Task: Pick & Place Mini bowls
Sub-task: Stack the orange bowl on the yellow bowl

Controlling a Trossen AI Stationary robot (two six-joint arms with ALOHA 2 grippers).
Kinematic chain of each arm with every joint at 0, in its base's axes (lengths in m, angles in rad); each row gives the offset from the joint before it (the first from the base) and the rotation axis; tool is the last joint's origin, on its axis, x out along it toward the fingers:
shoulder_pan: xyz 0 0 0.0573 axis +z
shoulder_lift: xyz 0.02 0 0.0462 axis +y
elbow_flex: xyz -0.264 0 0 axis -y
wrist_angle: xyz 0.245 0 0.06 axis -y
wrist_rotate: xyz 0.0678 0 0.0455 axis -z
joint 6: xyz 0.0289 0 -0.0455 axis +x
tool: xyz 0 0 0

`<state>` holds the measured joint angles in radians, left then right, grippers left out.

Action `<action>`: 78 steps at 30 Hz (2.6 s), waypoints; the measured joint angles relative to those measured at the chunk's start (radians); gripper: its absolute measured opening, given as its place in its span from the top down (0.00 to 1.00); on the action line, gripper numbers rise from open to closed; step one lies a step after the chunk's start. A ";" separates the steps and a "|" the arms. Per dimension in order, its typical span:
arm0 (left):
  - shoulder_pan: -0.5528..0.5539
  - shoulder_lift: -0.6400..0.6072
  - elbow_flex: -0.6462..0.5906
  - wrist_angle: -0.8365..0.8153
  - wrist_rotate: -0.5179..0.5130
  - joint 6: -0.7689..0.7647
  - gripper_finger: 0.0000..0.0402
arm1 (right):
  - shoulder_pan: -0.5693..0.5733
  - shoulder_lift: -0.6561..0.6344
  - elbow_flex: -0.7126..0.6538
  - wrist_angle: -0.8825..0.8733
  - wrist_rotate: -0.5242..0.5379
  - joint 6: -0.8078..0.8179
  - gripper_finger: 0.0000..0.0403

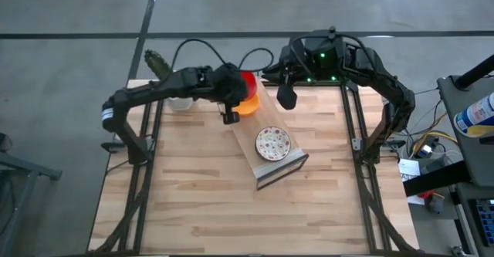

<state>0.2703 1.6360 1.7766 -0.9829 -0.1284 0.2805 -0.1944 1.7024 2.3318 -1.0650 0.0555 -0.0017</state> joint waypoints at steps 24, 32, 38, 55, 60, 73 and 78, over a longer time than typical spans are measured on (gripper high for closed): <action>-0.007 0.083 -0.005 -0.057 0.052 0.010 0.98 | 0.000 -0.013 0.000 -0.038 0.000 -0.028 0.86; -0.013 0.083 -0.004 -0.077 0.020 0.020 0.84 | 0.000 -0.013 0.000 -0.038 0.000 -0.029 0.86; -0.019 0.080 -0.003 -0.103 -0.039 0.020 0.74 | 0.000 -0.013 0.000 -0.037 0.000 -0.032 0.86; -0.029 -0.025 -0.015 -0.015 -0.042 -0.073 0.73 | -0.001 -0.013 0.000 -0.004 0.027 -0.034 0.86; -0.029 0.011 -0.033 -0.015 -0.042 -0.086 0.73 | 0.000 -0.013 0.000 -0.002 0.027 -0.028 0.86; -0.029 0.027 -0.065 0.004 -0.004 -0.112 0.73 | 0.000 -0.013 0.000 -0.020 0.026 -0.025 0.86; -0.027 0.035 -0.065 0.010 -0.009 -0.123 0.73 | 0.000 -0.013 0.000 -0.020 0.026 -0.027 0.86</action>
<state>0.2429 1.6714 1.7115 -0.9731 -0.1371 0.1576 -0.1944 1.6897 2.3318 -1.0848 0.0811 -0.0292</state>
